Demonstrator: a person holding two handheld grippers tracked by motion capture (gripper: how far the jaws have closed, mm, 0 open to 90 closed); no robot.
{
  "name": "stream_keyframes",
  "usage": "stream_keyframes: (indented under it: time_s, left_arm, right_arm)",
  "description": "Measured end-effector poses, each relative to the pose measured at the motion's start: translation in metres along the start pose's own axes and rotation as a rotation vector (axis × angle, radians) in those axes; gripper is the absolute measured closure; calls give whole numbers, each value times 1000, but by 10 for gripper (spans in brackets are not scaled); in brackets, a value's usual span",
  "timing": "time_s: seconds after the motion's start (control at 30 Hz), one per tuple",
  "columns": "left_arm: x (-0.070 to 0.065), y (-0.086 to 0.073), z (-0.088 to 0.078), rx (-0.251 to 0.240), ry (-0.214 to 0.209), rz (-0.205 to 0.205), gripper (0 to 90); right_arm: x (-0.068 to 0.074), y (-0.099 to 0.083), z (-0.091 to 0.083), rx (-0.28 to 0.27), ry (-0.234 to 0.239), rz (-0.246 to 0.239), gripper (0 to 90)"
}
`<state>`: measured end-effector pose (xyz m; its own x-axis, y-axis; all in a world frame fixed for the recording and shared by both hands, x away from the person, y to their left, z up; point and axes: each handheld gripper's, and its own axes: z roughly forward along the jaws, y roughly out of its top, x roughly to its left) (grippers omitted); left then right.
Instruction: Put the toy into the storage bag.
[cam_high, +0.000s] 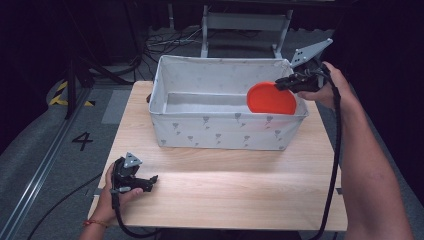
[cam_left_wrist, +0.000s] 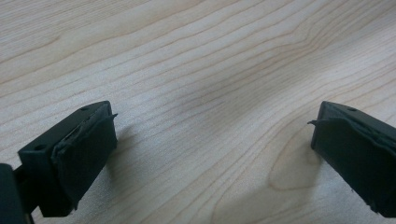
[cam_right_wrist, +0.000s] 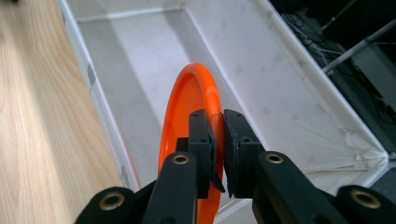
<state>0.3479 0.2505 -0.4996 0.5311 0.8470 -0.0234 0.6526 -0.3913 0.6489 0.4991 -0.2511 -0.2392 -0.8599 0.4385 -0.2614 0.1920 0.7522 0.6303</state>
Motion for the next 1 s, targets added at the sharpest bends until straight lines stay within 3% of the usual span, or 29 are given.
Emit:
stream_keyframes:
  time_s: [0.8,1.0]
  left_arm:
    - [0,0,0,0,0,0,5]
    - [0,0,0,0,0,0,6]
  right_arm:
    - [10,-6,44,196,160,-129,825]
    - [9,-8,50,234,169,-122,825]
